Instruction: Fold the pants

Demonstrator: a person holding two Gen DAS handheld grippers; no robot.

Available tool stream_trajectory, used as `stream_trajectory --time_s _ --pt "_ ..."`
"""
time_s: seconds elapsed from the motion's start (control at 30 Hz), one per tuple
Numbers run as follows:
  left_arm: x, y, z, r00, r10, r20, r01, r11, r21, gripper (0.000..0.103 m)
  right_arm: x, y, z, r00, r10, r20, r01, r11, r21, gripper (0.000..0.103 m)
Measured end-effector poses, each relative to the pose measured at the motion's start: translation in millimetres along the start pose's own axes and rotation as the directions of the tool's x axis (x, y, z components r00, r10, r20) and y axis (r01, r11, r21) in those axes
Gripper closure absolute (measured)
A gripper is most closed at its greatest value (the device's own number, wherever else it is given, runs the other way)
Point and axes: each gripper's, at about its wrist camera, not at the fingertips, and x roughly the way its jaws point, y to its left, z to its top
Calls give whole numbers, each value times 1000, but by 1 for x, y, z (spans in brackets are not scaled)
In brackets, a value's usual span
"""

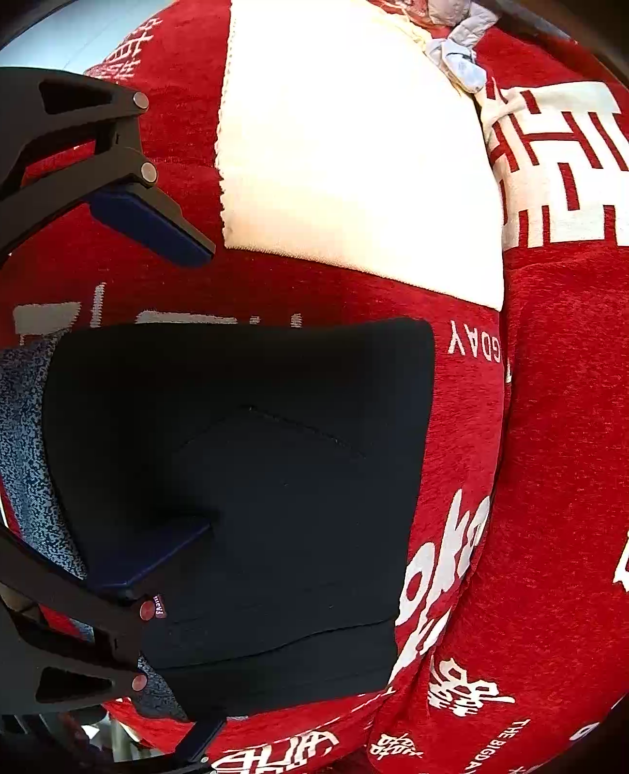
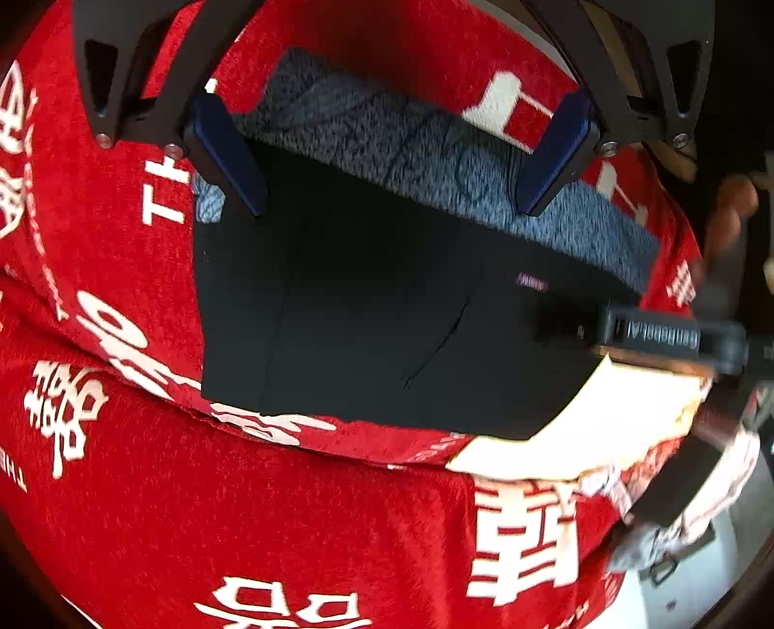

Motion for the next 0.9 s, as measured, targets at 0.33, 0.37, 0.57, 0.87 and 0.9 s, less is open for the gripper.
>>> stream_trajectory --time_s 0.33,0.37,0.57,0.87,0.9 --pt "-3 0 -8 1000 7 14 -7 1000 10 0 -9 -23 62 997 -25 66 22 998 50 0" --pt "-2 0 -8 1000 8 15 -8 1000 12 0 -2 -28 70 998 -35 56 31 997 65 0" --pt "-1 0 -8 1000 10 16 -10 1000 7 0 75 -46 107 993 -3 -116 23 985 170 0" --pt "-12 18 22 999 2 45 1 998 -63 0 32 -35 68 994 -83 -67 94 978 185 0" --pt "-9 22 30 999 -2 38 6 996 -92 0 25 -33 53 994 -83 -73 96 975 202 0"
